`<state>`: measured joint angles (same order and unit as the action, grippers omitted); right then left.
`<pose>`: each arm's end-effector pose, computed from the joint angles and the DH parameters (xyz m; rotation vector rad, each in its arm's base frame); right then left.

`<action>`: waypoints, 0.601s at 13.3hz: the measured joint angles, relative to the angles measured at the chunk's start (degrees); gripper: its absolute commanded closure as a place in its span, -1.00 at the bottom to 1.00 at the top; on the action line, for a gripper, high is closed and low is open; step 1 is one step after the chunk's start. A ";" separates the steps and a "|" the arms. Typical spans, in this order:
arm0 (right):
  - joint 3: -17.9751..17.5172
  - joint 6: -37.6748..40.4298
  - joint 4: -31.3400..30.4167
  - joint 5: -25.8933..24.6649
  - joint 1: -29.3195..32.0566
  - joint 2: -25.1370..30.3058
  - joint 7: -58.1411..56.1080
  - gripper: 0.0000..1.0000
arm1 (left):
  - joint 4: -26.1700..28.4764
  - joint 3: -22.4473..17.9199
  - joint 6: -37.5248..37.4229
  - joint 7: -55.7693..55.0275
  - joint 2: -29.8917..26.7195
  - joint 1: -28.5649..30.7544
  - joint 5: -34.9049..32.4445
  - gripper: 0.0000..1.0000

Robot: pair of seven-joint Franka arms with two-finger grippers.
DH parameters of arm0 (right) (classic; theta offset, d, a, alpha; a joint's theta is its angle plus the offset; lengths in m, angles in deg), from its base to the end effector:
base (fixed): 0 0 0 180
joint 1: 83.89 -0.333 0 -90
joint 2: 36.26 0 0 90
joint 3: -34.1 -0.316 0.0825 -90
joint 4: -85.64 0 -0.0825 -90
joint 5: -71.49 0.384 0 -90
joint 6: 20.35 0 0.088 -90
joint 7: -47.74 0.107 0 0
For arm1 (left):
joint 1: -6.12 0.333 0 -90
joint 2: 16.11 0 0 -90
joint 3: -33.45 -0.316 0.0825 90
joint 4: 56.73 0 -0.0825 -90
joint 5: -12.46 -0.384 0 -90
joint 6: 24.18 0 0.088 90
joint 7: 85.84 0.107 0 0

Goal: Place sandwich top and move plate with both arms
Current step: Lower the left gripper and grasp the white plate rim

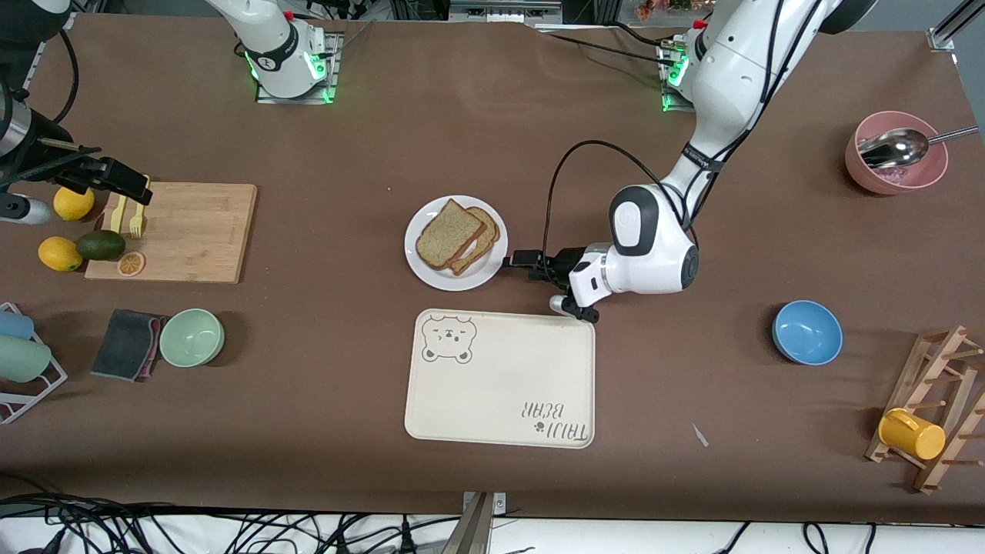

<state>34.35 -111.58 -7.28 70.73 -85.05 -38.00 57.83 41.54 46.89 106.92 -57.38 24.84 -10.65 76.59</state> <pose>0.5629 0.0076 0.5853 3.1113 -0.2487 -0.0910 0.5741 -0.3415 0.1848 2.2151 -0.1308 -0.1911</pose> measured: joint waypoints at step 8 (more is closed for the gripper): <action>0.54 -0.31 0.12 0.01 0.14 -0.20 0.13 -1.00 | 3.66 0.00 6.30 13.36 1.84 -3.94 10.57 -0.19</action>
<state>34.89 -111.89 -7.16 70.74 -84.91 -38.20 57.96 45.20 46.90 113.22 -44.02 26.68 -14.59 87.16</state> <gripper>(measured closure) 0.000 0.352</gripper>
